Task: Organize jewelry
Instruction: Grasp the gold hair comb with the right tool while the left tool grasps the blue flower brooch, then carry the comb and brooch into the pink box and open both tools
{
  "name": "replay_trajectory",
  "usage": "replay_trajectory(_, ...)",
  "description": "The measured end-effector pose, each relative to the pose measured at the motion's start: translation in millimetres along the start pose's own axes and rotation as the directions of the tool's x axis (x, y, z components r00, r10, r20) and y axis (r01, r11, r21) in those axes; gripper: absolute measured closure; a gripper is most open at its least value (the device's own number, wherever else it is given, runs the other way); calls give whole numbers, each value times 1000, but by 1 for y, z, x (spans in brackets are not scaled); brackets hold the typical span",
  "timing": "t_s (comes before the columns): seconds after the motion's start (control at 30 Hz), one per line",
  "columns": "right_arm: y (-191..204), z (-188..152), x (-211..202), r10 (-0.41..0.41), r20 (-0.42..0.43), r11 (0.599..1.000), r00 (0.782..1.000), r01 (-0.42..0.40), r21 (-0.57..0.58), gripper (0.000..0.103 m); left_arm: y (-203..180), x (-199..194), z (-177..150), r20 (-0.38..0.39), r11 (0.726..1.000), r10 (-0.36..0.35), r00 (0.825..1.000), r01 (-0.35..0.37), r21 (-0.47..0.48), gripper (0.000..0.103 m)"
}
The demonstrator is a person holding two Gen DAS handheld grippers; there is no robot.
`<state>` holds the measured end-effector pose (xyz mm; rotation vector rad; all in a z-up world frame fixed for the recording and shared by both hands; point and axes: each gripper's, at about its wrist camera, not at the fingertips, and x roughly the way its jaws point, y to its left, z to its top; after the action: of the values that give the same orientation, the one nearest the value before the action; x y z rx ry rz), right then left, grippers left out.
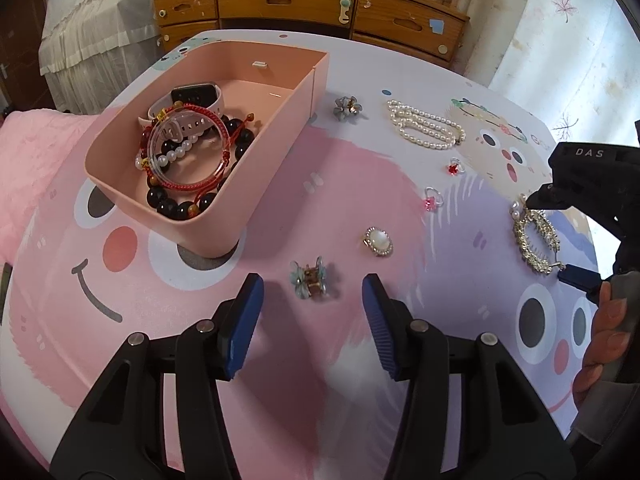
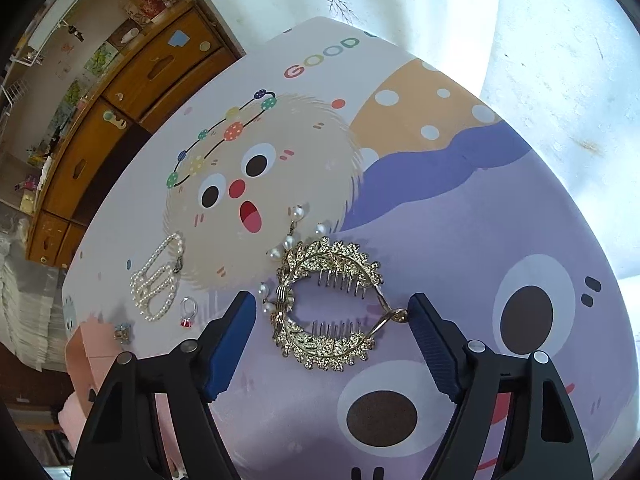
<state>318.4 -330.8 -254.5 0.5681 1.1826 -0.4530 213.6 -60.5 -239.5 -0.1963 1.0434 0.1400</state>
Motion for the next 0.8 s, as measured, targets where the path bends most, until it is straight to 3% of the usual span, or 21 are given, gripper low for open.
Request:
replay_trajectory(0.2, 10, 2, 5, -71, -12, 997, 997, 71, -36, 26, -4, 3, 3, 6, 999, 42, 999, -42, 33, 67)
replay_trajectory(0.4, 13, -3, 9, -104, -5, 991, 995, 103, -83, 31, -9, 2, 3, 19, 997, 31, 999, -32, 65, 85)
replay_trajectory(0.8, 6, -5, 3, -52, 18, 993, 998, 53, -103, 32, -10, 2, 3, 21, 996, 23, 1000, -25, 88, 86)
